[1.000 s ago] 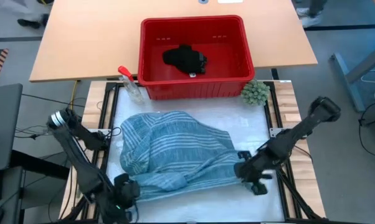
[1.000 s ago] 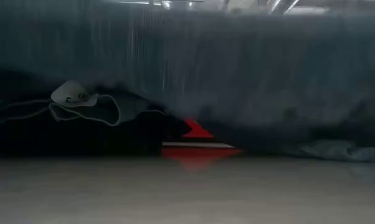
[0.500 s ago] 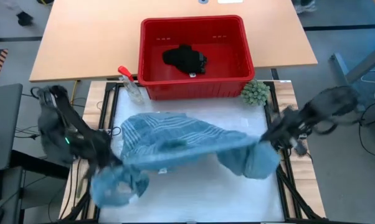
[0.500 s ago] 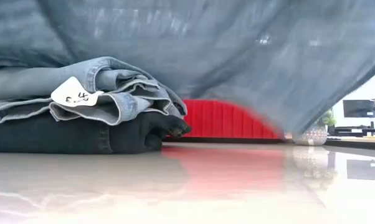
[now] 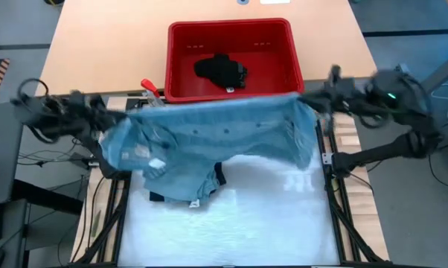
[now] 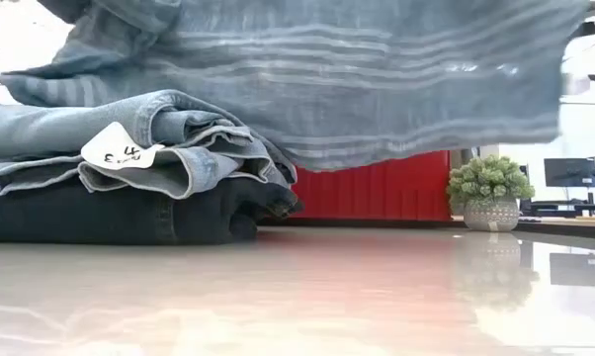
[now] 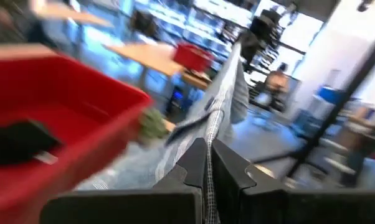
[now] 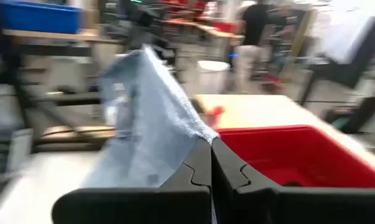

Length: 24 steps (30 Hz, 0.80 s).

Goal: Fold Laundry from Bin
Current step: Fold the light blue polo shirt

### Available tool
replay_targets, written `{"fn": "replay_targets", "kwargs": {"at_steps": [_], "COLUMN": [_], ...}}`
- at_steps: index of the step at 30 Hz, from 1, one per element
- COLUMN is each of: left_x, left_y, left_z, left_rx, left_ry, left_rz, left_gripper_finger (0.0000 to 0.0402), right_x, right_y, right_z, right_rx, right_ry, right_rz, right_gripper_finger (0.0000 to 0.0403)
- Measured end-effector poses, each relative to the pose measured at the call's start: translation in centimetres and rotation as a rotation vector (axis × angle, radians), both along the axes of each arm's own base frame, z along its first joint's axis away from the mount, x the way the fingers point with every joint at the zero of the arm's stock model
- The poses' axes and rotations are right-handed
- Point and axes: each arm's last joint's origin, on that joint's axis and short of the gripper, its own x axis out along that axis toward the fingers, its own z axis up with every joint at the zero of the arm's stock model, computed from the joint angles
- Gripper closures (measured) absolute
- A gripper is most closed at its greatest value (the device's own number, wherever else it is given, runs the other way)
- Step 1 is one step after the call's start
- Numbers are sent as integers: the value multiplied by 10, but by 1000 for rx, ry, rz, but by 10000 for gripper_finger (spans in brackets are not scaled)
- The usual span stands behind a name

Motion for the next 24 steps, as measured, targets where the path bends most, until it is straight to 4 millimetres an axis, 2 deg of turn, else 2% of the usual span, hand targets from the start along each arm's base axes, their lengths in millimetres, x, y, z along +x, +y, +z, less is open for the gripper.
{"fn": "replay_targets", "kwargs": {"at_steps": [4, 7, 11, 15, 19, 22, 24], "left_x": [-22, -38, -49, -48, -31, -20, -12], "left_y": [26, 44, 59, 59, 41, 26, 15], "left_z": [26, 51, 84, 99, 101, 93, 80], "left_rx": [125, 213, 313, 356, 400, 391, 349], "left_ry": [-7, -2, 10, 27, 55, 68, 100], "left_rz": [131, 198, 247, 242, 199, 124, 33], "left_gripper_finger": [401, 401, 401, 401, 401, 401, 401], "right_x": [32, 49, 61, 65, 67, 63, 60], "right_y": [-43, -77, -102, -105, -89, -72, -58], "right_z": [2, 7, 22, 34, 33, 21, 9], "right_rx": [-32, -92, -174, -173, -130, -68, -8], "right_ry": [-45, -85, -112, -82, 29, 162, 257], "right_rz": [-44, -60, -74, 14, 111, 185, 245], "right_gripper_finger": [386, 386, 386, 386, 386, 386, 386]}}
